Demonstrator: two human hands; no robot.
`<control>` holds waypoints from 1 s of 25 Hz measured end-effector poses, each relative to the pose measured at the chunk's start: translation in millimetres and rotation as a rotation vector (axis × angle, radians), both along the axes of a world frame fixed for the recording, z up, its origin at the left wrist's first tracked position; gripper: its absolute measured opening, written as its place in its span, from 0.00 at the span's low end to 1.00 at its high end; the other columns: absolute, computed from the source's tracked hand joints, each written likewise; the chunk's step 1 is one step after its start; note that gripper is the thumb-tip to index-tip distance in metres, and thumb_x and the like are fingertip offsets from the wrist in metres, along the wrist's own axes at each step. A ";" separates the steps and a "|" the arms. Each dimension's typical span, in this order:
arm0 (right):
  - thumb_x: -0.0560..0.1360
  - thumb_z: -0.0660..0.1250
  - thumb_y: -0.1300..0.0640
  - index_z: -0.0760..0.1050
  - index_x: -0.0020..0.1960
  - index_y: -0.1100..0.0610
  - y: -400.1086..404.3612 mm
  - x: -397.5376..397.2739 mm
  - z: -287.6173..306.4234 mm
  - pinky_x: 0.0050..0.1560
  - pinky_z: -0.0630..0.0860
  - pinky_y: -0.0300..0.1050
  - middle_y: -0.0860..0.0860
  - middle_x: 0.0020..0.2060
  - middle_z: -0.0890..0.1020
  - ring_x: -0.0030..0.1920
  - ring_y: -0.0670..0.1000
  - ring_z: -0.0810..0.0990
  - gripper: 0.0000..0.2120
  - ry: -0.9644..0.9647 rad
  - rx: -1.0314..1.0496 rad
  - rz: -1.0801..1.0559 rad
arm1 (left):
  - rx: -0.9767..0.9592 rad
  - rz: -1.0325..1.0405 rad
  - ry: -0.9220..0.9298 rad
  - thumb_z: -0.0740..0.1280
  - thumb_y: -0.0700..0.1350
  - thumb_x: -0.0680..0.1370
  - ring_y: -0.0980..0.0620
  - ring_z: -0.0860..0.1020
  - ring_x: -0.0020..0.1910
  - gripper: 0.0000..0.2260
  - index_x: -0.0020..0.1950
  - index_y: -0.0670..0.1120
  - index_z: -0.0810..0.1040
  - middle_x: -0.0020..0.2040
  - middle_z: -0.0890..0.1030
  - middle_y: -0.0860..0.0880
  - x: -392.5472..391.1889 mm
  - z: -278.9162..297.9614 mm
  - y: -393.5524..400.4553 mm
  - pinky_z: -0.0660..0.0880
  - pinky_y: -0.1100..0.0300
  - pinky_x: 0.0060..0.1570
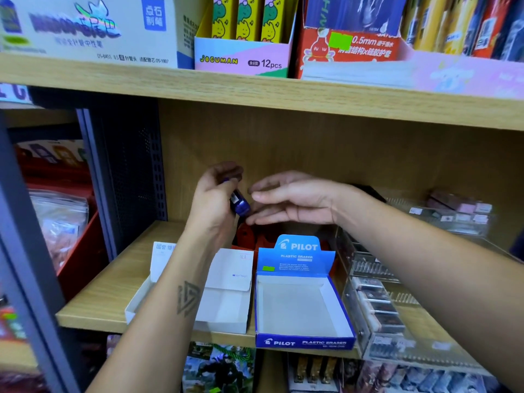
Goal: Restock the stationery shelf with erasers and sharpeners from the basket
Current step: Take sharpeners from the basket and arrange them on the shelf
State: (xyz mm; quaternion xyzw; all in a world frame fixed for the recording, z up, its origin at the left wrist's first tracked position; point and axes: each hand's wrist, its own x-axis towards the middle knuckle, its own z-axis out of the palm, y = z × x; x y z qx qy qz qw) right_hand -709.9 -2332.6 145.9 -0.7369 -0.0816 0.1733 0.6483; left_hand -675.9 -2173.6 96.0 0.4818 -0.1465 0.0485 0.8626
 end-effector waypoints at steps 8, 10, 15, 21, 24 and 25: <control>0.76 0.68 0.67 0.76 0.62 0.64 -0.4 -6.9 2.2 0.54 0.82 0.48 0.63 0.54 0.83 0.52 0.60 0.85 0.14 0.045 -0.006 -0.001 | -0.014 -0.039 -0.129 0.57 0.30 0.79 0.48 0.75 0.67 0.16 0.64 0.40 0.76 0.65 0.78 0.43 -3.0 -5.7 -10.3 0.71 0.54 0.69; 0.74 0.69 0.70 0.78 0.57 0.60 -1.9 -1.1 0.8 0.49 0.83 0.44 0.60 0.51 0.83 0.48 0.56 0.85 0.13 -0.012 0.045 -0.113 | 0.151 -0.020 -0.163 0.58 0.32 0.80 0.50 0.76 0.65 0.17 0.67 0.41 0.74 0.66 0.78 0.43 -1.5 -5.7 -9.2 0.72 0.53 0.68; 0.69 0.73 0.72 0.81 0.51 0.55 -19.9 10.6 -1.6 0.52 0.77 0.40 0.54 0.46 0.84 0.51 0.52 0.82 0.16 -0.297 -0.212 -0.346 | 0.982 0.236 -0.362 0.71 0.43 0.78 0.52 0.80 0.58 0.18 0.68 0.44 0.76 0.60 0.82 0.48 -1.0 0.1 0.2 0.77 0.55 0.60; 0.73 0.74 0.62 0.80 0.60 0.54 -28.4 12.8 1.0 0.54 0.75 0.41 0.48 0.53 0.81 0.54 0.48 0.78 0.16 -0.444 -0.915 -0.279 | 1.602 0.317 -0.461 0.70 0.44 0.77 0.47 0.81 0.46 0.08 0.55 0.50 0.83 0.50 0.83 0.48 13.5 -13.0 6.7 0.82 0.50 0.45; 0.72 0.76 0.60 0.77 0.60 0.55 -25.3 21.9 -12.8 0.51 0.75 0.41 0.51 0.53 0.80 0.54 0.50 0.79 0.18 -0.449 -1.038 -0.256 | 1.670 0.274 -0.479 0.67 0.41 0.76 0.47 0.80 0.41 0.08 0.52 0.49 0.83 0.47 0.81 0.48 17.9 -18.9 7.6 0.82 0.50 0.40; 0.71 0.76 0.60 0.78 0.59 0.55 -24.5 25.3 -18.0 0.50 0.75 0.41 0.51 0.53 0.80 0.53 0.50 0.79 0.18 -0.463 -1.049 -0.250 | 1.673 0.275 -0.494 0.67 0.40 0.76 0.47 0.80 0.41 0.08 0.51 0.49 0.83 0.47 0.81 0.48 19.4 -18.8 7.2 0.81 0.50 0.40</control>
